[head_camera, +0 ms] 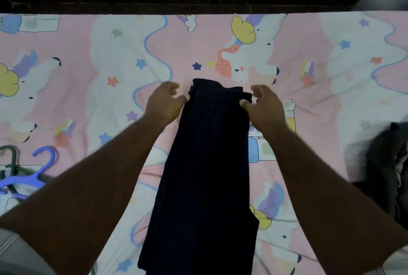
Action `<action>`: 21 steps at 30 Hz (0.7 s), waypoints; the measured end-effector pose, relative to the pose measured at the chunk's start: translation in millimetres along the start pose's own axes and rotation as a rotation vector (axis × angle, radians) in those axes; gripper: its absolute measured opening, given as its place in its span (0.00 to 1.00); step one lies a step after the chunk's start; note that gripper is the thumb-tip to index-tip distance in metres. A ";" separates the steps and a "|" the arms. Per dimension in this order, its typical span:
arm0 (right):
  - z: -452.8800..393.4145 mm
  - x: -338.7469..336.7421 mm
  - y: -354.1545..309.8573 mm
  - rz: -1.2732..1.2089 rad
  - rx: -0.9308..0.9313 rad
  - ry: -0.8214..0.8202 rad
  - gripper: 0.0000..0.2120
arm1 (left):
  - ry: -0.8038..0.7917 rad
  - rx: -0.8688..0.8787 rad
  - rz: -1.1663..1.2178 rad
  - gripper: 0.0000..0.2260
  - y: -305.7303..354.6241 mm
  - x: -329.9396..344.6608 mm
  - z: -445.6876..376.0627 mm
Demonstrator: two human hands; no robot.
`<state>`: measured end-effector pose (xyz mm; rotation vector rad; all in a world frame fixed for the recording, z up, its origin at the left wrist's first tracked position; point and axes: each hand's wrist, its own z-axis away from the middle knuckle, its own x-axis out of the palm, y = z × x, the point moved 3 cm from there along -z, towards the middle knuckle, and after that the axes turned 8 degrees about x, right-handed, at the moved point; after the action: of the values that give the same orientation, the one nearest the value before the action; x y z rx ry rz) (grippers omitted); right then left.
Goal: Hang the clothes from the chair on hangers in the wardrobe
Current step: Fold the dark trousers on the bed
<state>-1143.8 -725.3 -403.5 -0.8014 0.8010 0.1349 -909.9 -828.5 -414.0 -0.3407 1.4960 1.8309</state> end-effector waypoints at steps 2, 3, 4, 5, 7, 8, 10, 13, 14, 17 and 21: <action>12.8 7.9 12.8 -0.031 0.029 -0.022 0.25 | -0.030 -0.039 0.015 0.23 -12.7 7.9 15.5; 19.4 11.9 16.9 -0.039 0.037 -0.024 0.25 | -0.038 -0.054 0.026 0.23 -18.0 10.9 22.7; 25.8 15.3 19.2 -0.042 0.039 -0.009 0.26 | -0.042 -0.066 0.035 0.23 -21.6 13.5 29.8; 32.3 18.4 20.0 -0.043 0.031 0.019 0.27 | -0.041 -0.076 0.040 0.23 -25.1 15.4 36.4; 46.9 24.9 17.5 -0.047 -0.011 0.078 0.27 | -0.024 -0.083 0.047 0.23 -31.0 16.2 49.5; 54.9 28.5 15.1 -0.046 -0.041 0.100 0.26 | -0.016 -0.086 0.051 0.23 -33.7 15.7 56.5; 70.0 38.2 10.8 -0.044 -0.091 0.111 0.24 | -0.008 -0.100 0.058 0.22 -39.9 12.2 71.9; 95.7 57.3 4.6 -0.070 -0.106 0.063 0.23 | 0.024 -0.146 0.092 0.20 -52.1 0.3 99.2; 105.6 65.0 1.7 -0.088 -0.106 0.038 0.22 | 0.043 -0.163 0.107 0.19 -56.9 -5.8 110.7; 140.0 90.4 -10.5 -0.123 -0.102 -0.067 0.20 | 0.116 -0.220 0.149 0.17 -77.0 -25.3 149.4; 192.9 134.4 -30.3 -0.076 -0.113 -0.228 0.16 | 0.214 -0.313 0.176 0.15 -116.0 -51.7 200.9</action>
<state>-923.4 -638.4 -395.9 -0.9046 0.5507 0.2014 -747.2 -655.2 -409.6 -0.5868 1.4137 2.2345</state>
